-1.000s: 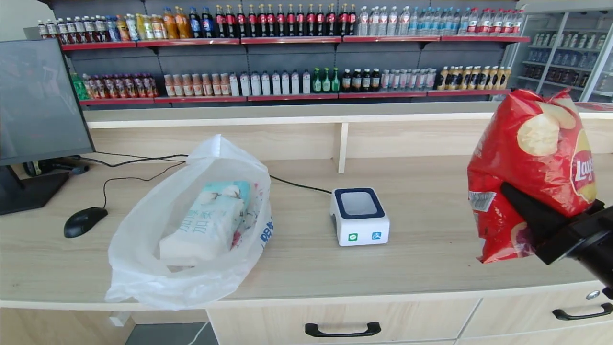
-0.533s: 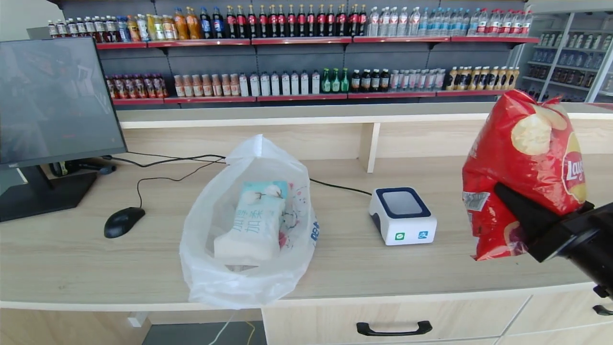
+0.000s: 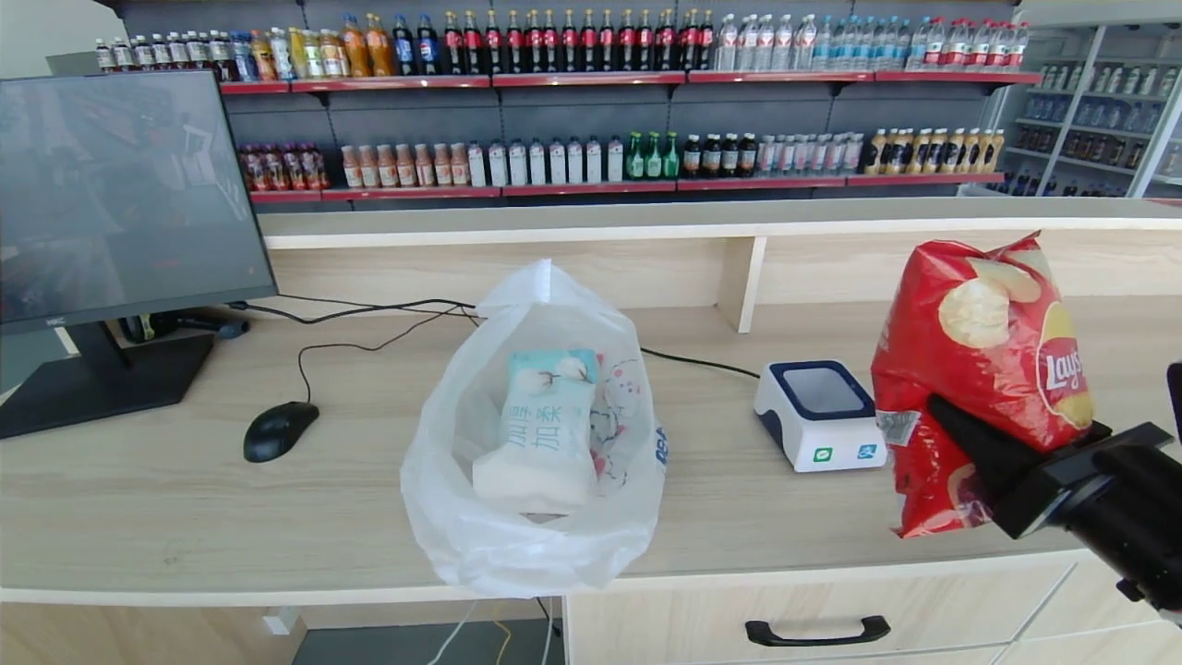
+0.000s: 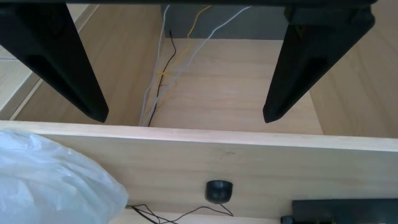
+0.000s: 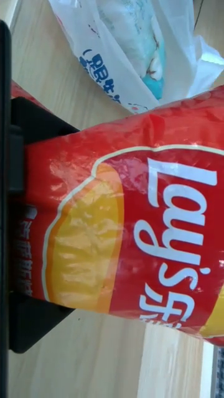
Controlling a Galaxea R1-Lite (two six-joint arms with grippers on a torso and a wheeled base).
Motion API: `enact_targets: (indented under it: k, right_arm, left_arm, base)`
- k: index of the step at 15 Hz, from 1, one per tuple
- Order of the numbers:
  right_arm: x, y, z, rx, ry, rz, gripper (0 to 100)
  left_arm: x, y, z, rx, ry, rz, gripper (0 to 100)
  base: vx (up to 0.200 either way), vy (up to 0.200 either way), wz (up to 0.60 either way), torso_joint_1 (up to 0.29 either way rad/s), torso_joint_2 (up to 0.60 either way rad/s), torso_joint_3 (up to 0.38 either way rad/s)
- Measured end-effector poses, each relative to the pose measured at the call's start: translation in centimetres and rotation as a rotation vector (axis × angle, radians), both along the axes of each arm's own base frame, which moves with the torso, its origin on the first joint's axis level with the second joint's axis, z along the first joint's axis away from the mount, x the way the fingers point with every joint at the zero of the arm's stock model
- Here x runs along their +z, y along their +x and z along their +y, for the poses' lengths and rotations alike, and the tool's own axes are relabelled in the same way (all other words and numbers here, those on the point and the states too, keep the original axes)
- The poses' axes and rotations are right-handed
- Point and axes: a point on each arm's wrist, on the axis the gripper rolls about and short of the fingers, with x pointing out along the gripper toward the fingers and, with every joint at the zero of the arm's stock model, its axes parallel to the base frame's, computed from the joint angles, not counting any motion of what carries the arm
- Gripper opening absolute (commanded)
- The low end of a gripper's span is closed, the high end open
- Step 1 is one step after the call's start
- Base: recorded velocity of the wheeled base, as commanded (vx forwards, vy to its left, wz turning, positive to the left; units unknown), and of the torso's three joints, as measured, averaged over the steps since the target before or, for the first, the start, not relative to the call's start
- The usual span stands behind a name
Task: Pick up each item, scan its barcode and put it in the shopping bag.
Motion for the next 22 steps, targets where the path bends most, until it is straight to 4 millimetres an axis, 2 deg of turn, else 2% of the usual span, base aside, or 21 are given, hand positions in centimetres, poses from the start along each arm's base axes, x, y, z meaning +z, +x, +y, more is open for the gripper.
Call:
enact_targets:
  k: [6,10,14,22]
  right_arm:
    - [0.5,1.3,0.6,0.015,0.007,-0.009,0]
    - [0.2,1.1,1.2,0.132,0.01,0.006,0]
    - [0.1,1.2,1.0,0.108,0.006,0.002,0]
    - [-0.3,1.1,-0.2,0.047,0.012,0.015,0]
  left_arm:
    - [0.0,0.0,0.0,0.0,0.0,0.0,100]
    - [0.0,0.0,0.0,0.002,-0.003,0.0,100]
    - [0.0,0.0,0.0,0.0,-0.001,0.0,100]
    - [0.0,0.0,0.0,0.0,0.0,0.0,100]
  base:
    - [0.0,0.0,0.0,0.0,0.0,0.0]
    - [0.0,0.05,0.0,0.001,0.0,-0.001]
    - [0.0,0.2,0.0,0.002,0.0,0.005]
    - [0.025,0.0,0.0,0.001,0.0,-0.001]
